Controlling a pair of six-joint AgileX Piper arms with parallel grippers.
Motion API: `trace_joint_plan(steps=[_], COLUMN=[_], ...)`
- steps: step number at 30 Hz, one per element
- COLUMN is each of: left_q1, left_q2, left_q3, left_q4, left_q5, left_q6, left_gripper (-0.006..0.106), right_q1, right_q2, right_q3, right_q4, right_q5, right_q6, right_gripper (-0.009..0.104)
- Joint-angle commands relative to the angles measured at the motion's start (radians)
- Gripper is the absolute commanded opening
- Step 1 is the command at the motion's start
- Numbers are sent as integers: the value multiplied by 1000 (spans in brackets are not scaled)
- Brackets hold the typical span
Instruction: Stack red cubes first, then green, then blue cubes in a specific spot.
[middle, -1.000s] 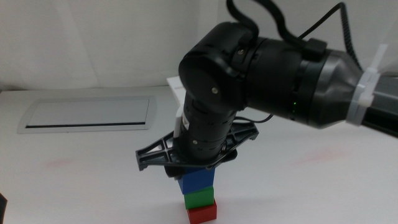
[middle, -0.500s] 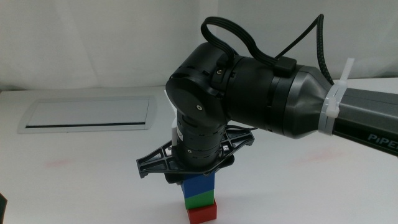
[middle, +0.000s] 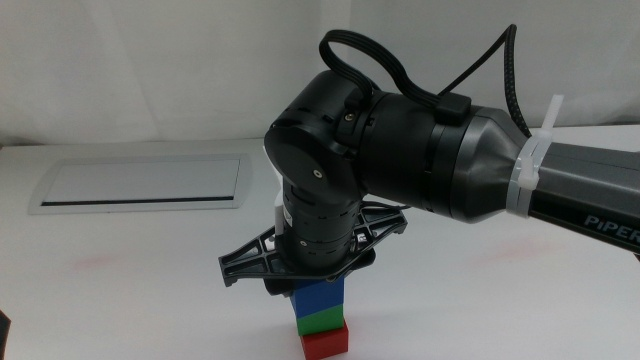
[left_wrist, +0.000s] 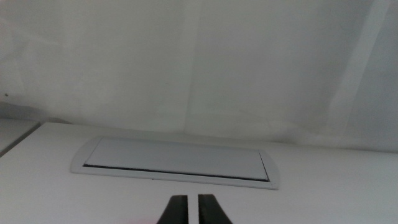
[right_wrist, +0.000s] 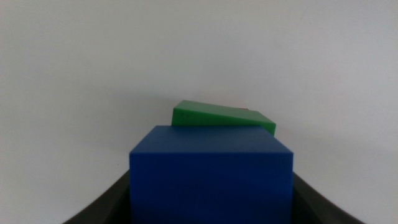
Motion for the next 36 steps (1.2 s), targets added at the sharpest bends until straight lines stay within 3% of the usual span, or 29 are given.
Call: trace_joint_plan(steps=[1,2,4,6,7,18,24,29,36], left_q1=[-6,-6,-6,-6,-6,-6,-6,-6,-6], left_q2=[-4,-4,-4,-4,-4,-4,-4,-4,-4], left_q3=[39,39,39,39,39,39,39,39,39], left_q4=[-6,-6,-6,-6,-6,-6,-6,-6,-6], left_q5=[-9,-9,-9,-9,-9,-9,-9,-9,-9], left_q6=[-2,-2,-2,-2,2,2,2,2,2], left_gripper=[-3,-3,-3,-3,-3,-3,-3,-3,-3], right_q1=[5,5,5,5,5,5,-25,-144,-462], right_q2=[5,5,5,5,5,-20,-121,-220,-316], right_q3=[-4,-4,-4,-4,-4,-4,-4,-4,-4], right_q4=[27,27,27,23,17,9,-87,-87,-99], right_q5=[94,94,94,92,92,100,94,18,-58], right_q6=[-19,-19,-23,-23,-32,-71,-87,-187,-383], right_gripper=[34,45,77,99,103,103,102,101,94])
